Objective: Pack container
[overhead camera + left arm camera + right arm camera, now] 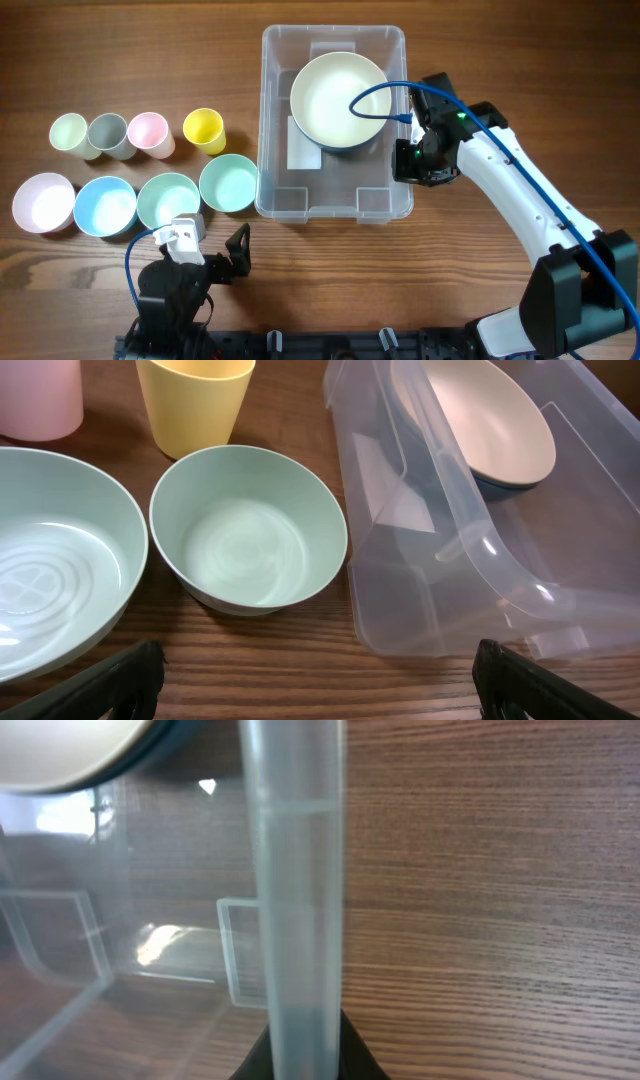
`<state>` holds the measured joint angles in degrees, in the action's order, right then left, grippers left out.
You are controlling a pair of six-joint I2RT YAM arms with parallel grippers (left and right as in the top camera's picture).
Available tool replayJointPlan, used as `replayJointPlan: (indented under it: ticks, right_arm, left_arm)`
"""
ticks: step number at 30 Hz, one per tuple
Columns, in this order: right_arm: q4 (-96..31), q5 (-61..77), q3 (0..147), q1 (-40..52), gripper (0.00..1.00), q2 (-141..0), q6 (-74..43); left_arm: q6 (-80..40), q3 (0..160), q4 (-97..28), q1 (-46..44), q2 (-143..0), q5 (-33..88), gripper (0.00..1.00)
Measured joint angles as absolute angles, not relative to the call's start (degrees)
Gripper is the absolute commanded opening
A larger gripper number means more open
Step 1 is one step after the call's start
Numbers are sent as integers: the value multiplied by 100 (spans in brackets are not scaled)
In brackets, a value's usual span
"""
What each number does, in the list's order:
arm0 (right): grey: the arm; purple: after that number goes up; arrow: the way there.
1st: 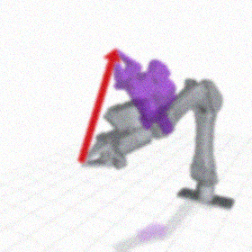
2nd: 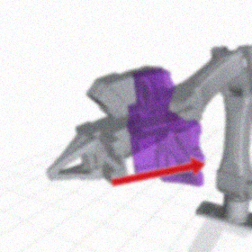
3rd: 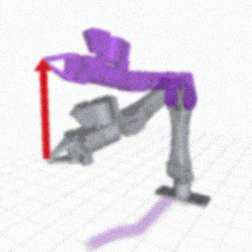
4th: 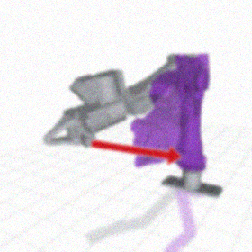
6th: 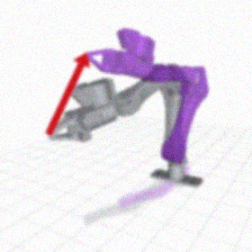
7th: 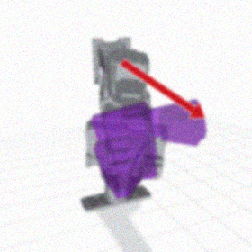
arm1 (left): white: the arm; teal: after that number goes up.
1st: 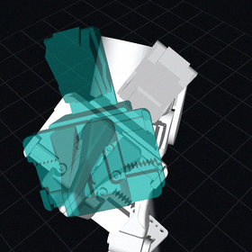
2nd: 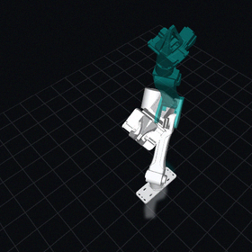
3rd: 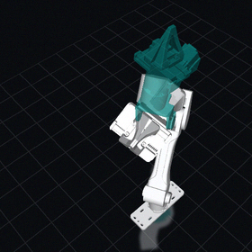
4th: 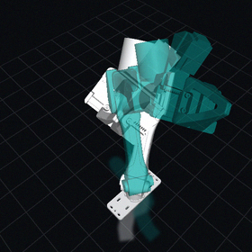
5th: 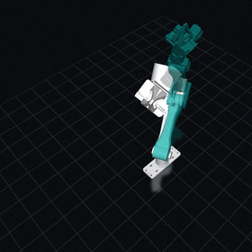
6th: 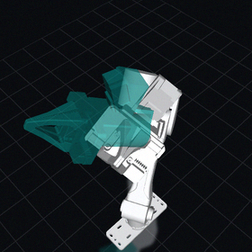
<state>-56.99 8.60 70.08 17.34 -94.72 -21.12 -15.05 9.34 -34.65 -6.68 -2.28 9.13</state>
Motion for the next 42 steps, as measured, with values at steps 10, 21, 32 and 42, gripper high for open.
replayJointPlan:
  ticks: [10,21,32,42]
  right_arm:
    - [-6298,526,7000,1743,4,-9411,-2611]
    - [-6020,-148,6908,1704,4,-9288,-1697]
    - [-5986,-298,6908,1704,35,-9275,-1278]
    - [-6010,-322,6954,1704,81,-8438,-1841]
  left_arm:
    - [-1505,934,-3465,-668,-228,910,100]
    - [-1505,934,-3465,-668,-228,913,100]
    - [-1505,934,-3465,-668,-228,913,100]
    - [-1505,934,-3465,-668,-228,910,100]
